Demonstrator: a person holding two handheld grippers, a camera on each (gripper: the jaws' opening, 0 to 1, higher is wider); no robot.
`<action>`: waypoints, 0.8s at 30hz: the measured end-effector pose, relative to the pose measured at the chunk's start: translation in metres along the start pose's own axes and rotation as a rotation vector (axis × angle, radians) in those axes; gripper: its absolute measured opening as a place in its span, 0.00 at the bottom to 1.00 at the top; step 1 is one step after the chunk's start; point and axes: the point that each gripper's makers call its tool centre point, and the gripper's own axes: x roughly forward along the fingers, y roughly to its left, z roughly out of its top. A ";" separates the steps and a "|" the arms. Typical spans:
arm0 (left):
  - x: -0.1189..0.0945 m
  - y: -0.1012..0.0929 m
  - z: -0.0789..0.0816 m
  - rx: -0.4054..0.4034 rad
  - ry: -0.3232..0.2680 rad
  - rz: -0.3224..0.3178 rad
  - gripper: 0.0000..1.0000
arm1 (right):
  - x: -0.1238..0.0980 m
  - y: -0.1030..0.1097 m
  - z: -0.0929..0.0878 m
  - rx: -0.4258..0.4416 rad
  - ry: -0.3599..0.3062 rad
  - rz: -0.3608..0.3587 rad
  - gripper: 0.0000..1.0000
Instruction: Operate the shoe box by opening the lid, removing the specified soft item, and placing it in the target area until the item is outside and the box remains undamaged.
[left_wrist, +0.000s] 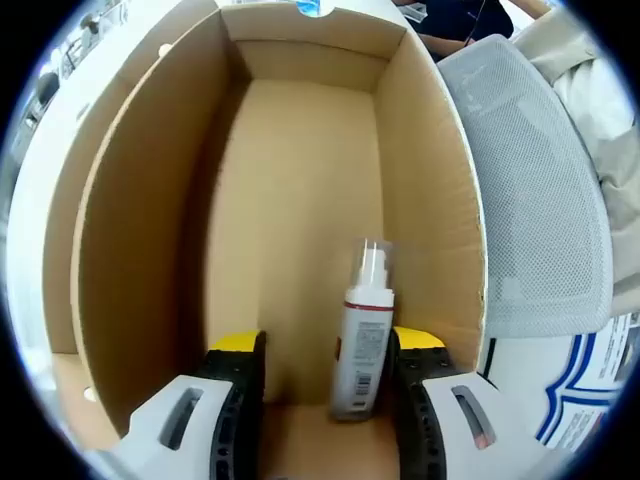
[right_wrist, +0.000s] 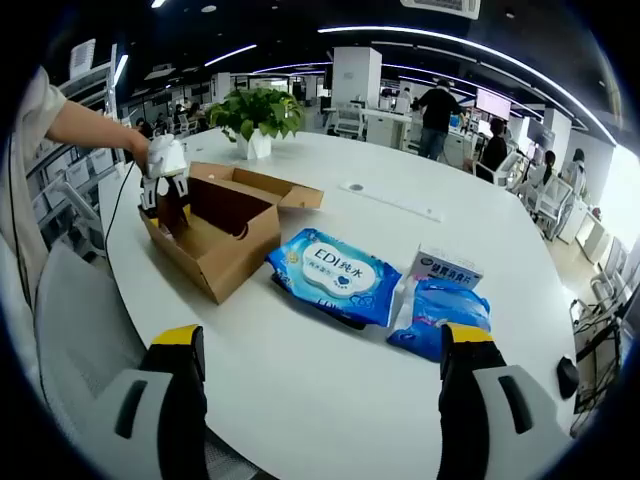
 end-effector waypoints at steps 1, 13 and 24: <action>0.001 -0.001 0.000 -0.009 -0.004 0.000 0.48 | 0.000 0.000 0.001 0.000 -0.001 0.000 0.93; 0.001 -0.001 0.006 -0.022 -0.048 0.036 0.28 | 0.003 0.002 0.005 -0.010 -0.008 0.006 0.92; 0.003 0.003 0.019 -0.109 -0.103 0.108 0.24 | 0.001 0.002 0.009 -0.011 -0.021 0.011 0.90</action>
